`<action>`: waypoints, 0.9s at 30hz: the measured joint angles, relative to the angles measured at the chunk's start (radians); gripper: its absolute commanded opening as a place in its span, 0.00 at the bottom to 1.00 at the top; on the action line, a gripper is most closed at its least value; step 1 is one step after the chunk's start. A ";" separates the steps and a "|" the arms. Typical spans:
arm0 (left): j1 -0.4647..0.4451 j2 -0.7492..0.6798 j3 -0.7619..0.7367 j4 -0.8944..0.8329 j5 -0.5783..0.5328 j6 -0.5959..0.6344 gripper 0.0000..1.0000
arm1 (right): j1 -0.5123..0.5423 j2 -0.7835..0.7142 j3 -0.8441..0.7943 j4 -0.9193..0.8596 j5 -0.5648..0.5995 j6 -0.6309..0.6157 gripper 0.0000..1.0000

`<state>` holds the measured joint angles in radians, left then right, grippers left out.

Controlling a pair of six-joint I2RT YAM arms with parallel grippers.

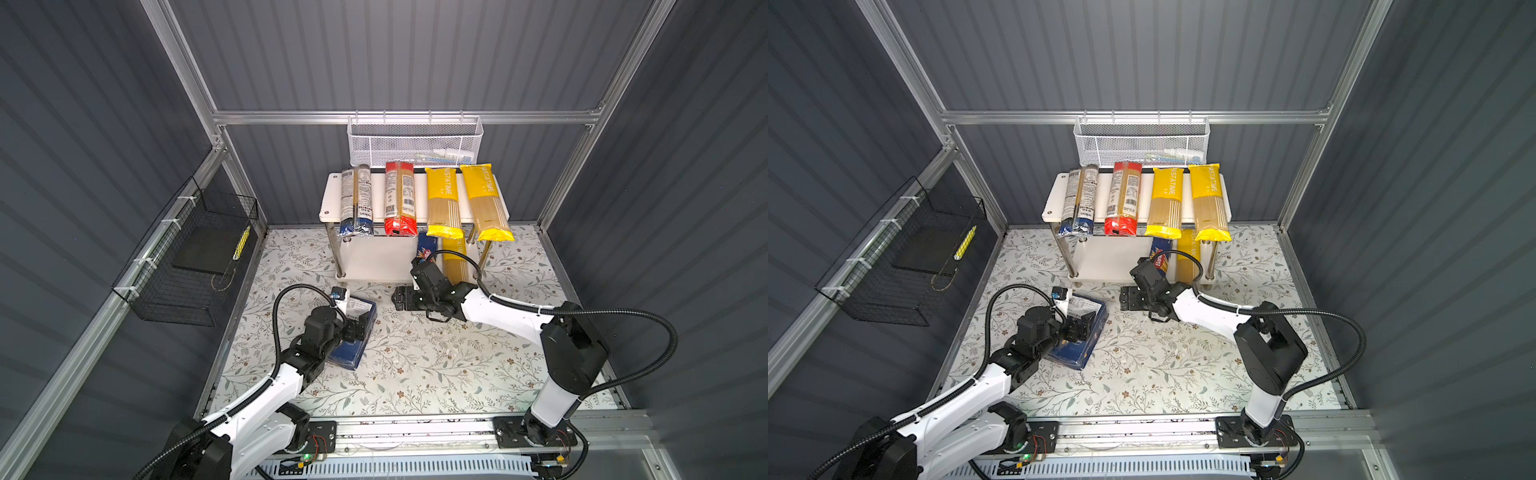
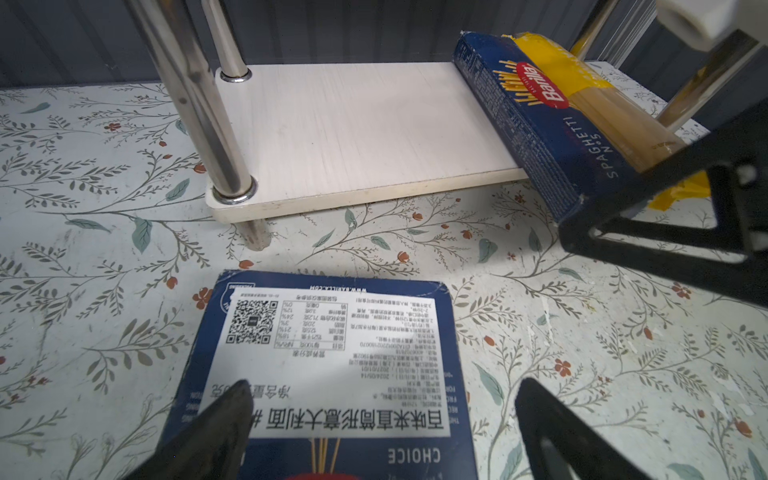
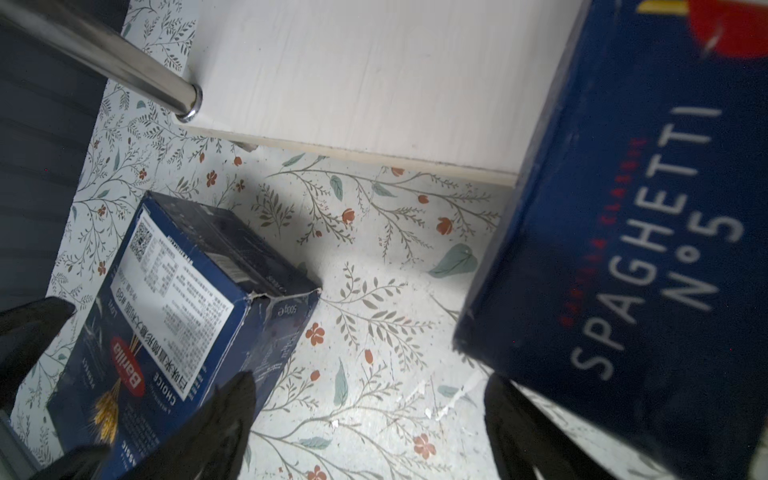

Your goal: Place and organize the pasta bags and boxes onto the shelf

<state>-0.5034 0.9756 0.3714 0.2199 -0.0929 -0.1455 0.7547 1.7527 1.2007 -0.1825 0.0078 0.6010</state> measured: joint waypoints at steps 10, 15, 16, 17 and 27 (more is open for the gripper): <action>0.000 -0.048 0.000 -0.018 -0.040 0.000 0.99 | -0.037 -0.007 -0.013 -0.027 0.016 -0.007 0.91; 0.000 -0.048 0.000 -0.021 -0.046 -0.006 0.99 | -0.039 -0.126 -0.121 -0.019 0.029 -0.007 0.93; 0.000 -0.048 0.002 -0.027 -0.048 -0.008 0.99 | -0.039 -0.152 -0.145 -0.018 0.031 -0.008 0.94; 0.000 -0.048 0.003 -0.034 -0.051 -0.010 0.99 | -0.038 -0.173 -0.163 -0.016 0.032 -0.011 0.94; 0.000 -0.132 0.259 -0.351 -0.167 -0.098 0.99 | 0.085 -0.384 -0.280 0.003 0.017 -0.131 0.99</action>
<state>-0.5034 0.8436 0.6304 -0.1310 -0.2604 -0.2436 0.8394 1.3689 0.9203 -0.1799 0.0246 0.4698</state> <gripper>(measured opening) 0.994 0.988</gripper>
